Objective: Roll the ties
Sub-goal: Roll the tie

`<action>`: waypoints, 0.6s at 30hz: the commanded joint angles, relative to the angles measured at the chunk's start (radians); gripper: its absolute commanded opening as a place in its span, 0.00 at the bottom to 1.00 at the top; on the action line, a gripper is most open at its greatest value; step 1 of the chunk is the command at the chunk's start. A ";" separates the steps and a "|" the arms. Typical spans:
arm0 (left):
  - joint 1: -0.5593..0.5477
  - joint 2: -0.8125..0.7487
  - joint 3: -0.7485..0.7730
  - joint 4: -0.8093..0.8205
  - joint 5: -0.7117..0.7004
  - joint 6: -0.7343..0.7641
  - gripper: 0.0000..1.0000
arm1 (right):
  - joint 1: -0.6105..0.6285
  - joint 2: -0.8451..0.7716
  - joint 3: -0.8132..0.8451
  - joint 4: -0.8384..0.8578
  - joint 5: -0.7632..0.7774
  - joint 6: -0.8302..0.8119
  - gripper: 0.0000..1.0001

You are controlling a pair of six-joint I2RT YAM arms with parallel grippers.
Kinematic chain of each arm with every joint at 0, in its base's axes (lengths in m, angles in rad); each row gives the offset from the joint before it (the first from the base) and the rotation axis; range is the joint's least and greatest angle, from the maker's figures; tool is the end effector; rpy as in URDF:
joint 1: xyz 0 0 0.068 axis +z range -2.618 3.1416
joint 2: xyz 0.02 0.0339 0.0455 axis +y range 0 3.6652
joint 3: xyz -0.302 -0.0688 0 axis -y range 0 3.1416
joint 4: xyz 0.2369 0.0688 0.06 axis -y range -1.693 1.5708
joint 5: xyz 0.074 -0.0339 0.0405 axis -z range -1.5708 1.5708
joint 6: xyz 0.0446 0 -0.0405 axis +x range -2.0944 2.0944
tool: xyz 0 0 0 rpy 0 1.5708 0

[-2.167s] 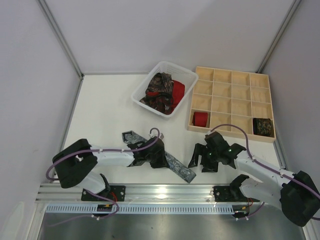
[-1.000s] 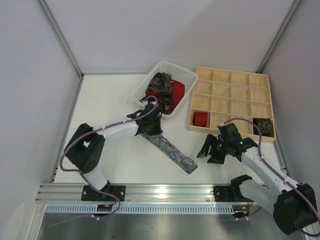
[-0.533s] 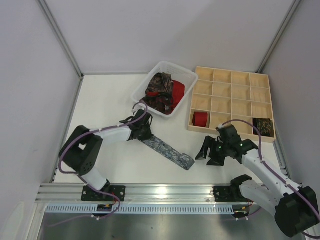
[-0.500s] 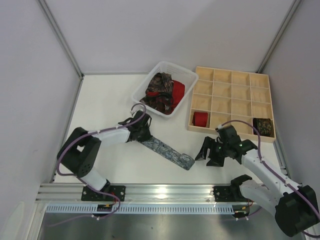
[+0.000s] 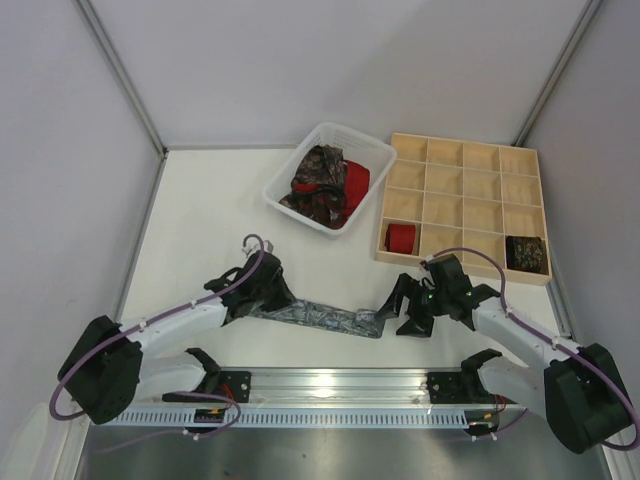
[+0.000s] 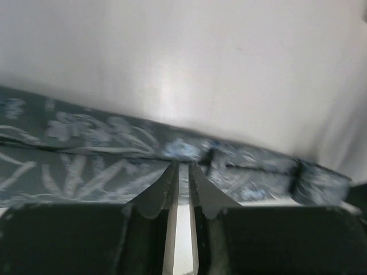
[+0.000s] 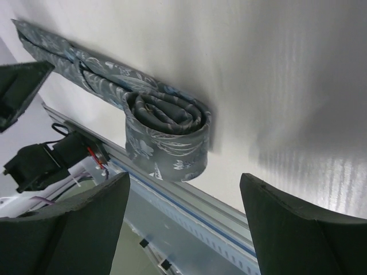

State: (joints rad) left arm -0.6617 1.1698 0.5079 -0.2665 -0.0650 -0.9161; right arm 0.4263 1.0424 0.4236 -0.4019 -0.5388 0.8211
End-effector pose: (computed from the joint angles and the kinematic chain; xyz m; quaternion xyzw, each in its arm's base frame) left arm 0.1571 -0.1187 0.1984 -0.1305 0.9394 -0.2022 0.2442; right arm 0.1310 0.0846 0.1901 0.1111 0.9239 0.3608 0.0629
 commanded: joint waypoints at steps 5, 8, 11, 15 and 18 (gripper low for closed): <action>-0.168 0.102 0.179 0.122 0.174 -0.010 0.18 | 0.015 0.030 -0.036 0.172 -0.041 0.093 0.84; -0.213 0.200 0.217 0.197 0.233 -0.036 0.15 | 0.022 0.036 -0.052 0.201 -0.030 0.107 0.83; -0.239 0.289 0.239 0.263 0.267 -0.059 0.13 | 0.031 0.041 -0.066 0.225 -0.026 0.122 0.82; -0.269 0.358 0.307 0.260 0.258 -0.047 0.12 | 0.037 0.033 -0.097 0.261 -0.013 0.133 0.81; -0.282 0.389 0.320 0.265 0.261 -0.050 0.11 | 0.038 0.051 -0.108 0.296 -0.004 0.125 0.77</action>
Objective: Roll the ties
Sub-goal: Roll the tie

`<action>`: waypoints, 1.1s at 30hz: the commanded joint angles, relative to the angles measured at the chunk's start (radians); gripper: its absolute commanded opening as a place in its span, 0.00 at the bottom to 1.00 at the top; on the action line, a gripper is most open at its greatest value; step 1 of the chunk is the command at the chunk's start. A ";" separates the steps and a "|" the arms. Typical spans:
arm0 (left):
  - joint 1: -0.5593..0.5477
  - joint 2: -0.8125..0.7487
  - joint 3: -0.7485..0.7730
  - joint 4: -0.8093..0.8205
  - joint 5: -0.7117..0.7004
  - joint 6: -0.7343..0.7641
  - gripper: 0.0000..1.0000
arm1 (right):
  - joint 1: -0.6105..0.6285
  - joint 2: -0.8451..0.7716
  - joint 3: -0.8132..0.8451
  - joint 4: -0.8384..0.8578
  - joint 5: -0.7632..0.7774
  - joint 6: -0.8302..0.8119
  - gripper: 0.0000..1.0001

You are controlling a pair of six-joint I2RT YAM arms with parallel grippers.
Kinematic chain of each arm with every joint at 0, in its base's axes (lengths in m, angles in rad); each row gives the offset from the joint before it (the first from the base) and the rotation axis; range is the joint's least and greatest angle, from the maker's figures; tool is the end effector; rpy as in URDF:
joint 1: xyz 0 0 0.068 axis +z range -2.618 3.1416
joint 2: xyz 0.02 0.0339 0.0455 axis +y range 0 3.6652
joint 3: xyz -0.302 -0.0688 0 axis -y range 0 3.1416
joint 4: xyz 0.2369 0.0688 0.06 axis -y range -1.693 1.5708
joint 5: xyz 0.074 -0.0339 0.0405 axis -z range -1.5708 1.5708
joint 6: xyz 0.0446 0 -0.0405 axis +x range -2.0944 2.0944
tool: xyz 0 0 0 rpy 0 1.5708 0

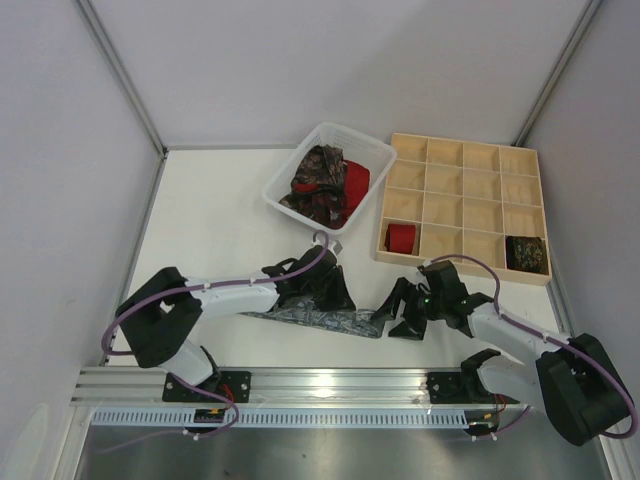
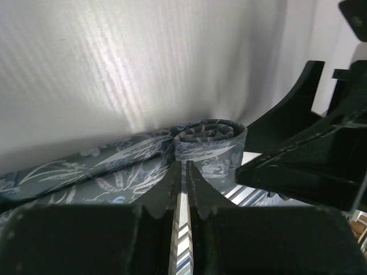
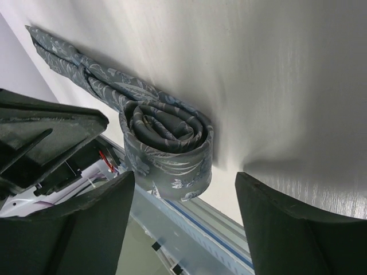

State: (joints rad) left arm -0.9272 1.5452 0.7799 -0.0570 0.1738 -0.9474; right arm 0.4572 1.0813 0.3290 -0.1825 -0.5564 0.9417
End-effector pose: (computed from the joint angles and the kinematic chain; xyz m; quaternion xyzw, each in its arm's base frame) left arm 0.1768 -0.2486 0.2082 0.0224 0.9275 -0.3413 0.1505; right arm 0.1318 0.0911 0.1720 0.1357 0.9073 0.3932 0.0621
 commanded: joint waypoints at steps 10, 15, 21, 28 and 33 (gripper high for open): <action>-0.036 0.052 0.041 0.088 0.023 -0.024 0.10 | 0.064 0.115 0.021 0.169 0.026 -0.001 0.73; -0.053 0.053 0.024 0.095 0.007 -0.031 0.07 | 0.092 0.137 0.071 0.129 0.050 -0.018 0.65; -0.059 0.055 -0.022 0.117 -0.004 -0.030 0.06 | 0.100 0.190 0.229 -0.073 0.092 -0.155 0.49; -0.090 0.082 -0.024 0.137 -0.011 -0.031 0.03 | 0.172 0.341 0.433 -0.343 0.180 -0.305 0.30; -0.090 0.050 -0.067 0.122 -0.049 -0.021 0.02 | 0.264 0.417 0.531 -0.440 0.246 -0.323 0.33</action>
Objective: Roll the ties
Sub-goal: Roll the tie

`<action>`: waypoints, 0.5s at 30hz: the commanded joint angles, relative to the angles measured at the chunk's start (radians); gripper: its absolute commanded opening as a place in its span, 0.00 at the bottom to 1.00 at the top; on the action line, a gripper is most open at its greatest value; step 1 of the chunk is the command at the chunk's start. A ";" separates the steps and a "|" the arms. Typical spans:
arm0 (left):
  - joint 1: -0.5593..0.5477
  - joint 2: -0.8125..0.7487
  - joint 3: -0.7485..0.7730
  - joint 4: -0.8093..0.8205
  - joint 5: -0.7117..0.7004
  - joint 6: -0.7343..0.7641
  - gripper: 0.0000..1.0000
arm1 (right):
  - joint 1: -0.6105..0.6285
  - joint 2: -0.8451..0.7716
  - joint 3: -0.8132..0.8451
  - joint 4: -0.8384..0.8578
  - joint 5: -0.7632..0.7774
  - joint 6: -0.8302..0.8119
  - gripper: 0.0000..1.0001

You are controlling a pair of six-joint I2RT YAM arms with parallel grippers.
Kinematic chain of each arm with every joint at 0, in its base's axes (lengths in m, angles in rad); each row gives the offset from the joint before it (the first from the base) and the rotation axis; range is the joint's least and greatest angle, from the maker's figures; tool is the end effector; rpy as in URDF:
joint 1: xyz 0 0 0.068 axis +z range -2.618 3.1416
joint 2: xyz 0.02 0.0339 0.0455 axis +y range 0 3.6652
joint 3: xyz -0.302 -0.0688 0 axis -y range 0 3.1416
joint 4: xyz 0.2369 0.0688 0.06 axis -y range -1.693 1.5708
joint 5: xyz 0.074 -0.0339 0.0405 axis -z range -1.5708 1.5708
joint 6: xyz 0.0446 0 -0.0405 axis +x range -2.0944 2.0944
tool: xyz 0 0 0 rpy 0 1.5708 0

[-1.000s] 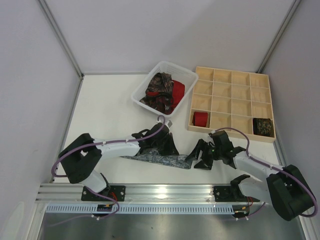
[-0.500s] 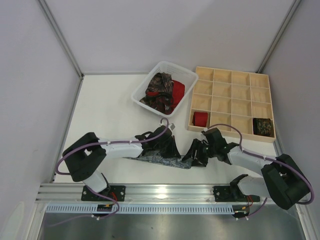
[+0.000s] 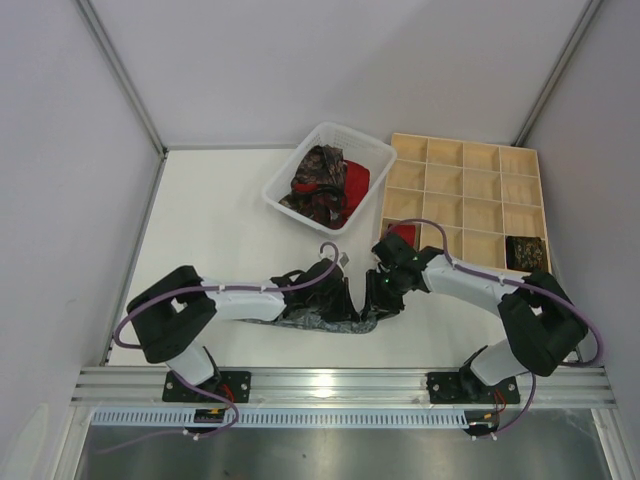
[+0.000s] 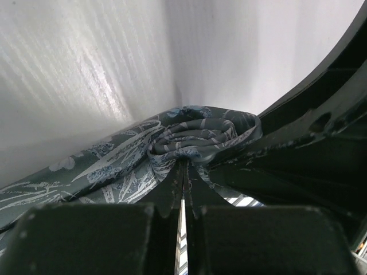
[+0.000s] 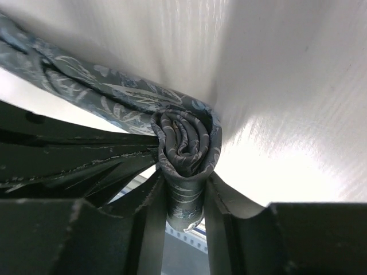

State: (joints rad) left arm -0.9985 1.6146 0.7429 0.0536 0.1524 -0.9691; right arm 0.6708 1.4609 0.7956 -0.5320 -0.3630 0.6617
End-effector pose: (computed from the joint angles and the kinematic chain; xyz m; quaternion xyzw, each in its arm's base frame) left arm 0.1635 -0.2662 0.1863 0.0416 0.9268 -0.3443 0.1440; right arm 0.1879 0.1694 0.2069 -0.0379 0.9663 0.2523 0.0339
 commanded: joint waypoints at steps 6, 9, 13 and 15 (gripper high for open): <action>-0.011 -0.056 -0.088 -0.027 -0.109 0.007 0.02 | 0.173 0.082 0.165 -0.115 0.156 0.032 0.50; 0.014 -0.073 -0.114 -0.038 -0.131 0.013 0.02 | 0.194 0.076 0.182 -0.106 0.159 0.075 0.53; 0.055 -0.111 -0.154 -0.046 -0.139 0.027 0.03 | 0.208 0.055 0.171 -0.066 0.165 0.125 0.56; 0.078 -0.127 -0.169 -0.046 -0.143 0.030 0.04 | 0.210 0.059 0.169 -0.037 0.147 0.142 0.56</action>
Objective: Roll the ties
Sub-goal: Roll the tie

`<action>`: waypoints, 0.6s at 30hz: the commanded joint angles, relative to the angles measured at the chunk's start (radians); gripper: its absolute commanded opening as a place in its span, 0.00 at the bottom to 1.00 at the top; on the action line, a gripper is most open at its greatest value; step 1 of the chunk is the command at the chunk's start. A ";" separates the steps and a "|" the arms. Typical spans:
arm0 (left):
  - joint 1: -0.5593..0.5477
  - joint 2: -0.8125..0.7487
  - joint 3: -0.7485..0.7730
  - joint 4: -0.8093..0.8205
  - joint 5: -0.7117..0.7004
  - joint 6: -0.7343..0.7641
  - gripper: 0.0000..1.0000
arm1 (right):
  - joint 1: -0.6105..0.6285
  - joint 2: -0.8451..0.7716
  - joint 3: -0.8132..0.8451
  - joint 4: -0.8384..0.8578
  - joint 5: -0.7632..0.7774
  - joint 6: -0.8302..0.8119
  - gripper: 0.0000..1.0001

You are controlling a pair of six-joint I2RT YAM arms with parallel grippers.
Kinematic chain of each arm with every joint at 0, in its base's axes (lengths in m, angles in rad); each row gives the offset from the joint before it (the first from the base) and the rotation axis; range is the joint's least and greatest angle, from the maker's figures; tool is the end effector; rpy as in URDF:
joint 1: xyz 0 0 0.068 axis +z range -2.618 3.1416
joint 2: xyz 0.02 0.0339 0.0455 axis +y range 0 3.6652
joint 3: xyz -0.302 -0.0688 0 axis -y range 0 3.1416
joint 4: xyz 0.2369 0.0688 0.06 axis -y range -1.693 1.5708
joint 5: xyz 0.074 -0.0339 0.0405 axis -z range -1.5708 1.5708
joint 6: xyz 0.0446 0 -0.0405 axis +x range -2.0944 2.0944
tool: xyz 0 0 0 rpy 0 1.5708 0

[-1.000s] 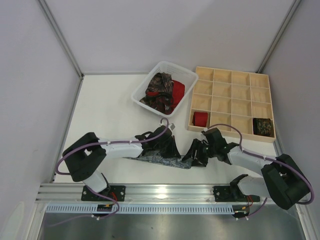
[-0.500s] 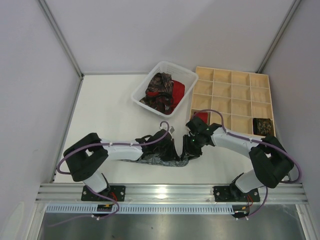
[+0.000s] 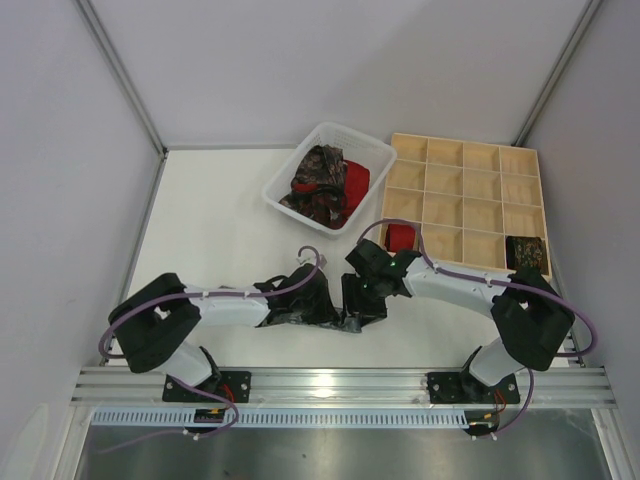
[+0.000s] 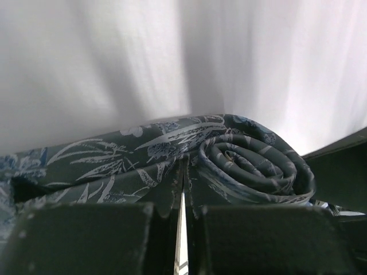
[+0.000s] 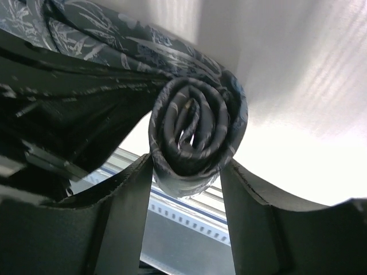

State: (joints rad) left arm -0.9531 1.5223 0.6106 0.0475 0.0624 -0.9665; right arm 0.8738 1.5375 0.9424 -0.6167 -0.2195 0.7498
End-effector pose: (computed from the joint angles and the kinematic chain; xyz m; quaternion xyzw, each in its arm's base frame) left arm 0.1569 -0.2256 0.1745 0.0045 0.9378 -0.3000 0.1744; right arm 0.1730 0.2217 0.2222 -0.0801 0.9749 0.2029 0.0439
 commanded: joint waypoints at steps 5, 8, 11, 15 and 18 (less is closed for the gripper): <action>0.059 -0.091 -0.051 -0.110 -0.094 0.040 0.04 | 0.013 0.026 0.041 0.080 -0.007 0.068 0.57; 0.060 -0.114 -0.054 -0.117 -0.101 0.048 0.06 | 0.011 0.029 0.056 0.081 -0.004 0.068 0.57; 0.062 -0.113 -0.043 -0.123 -0.095 0.051 0.06 | 0.013 0.049 0.085 0.080 -0.017 0.063 0.57; 0.060 -0.103 -0.037 -0.112 -0.087 0.046 0.06 | 0.011 0.062 0.117 0.075 -0.018 0.059 0.57; 0.060 -0.116 -0.035 -0.129 -0.108 0.045 0.06 | 0.013 0.075 0.145 0.066 -0.026 0.054 0.57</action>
State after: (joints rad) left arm -0.8978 1.4322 0.5705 -0.0425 -0.0010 -0.9421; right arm 0.8803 1.5990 1.0336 -0.5571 -0.2329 0.8040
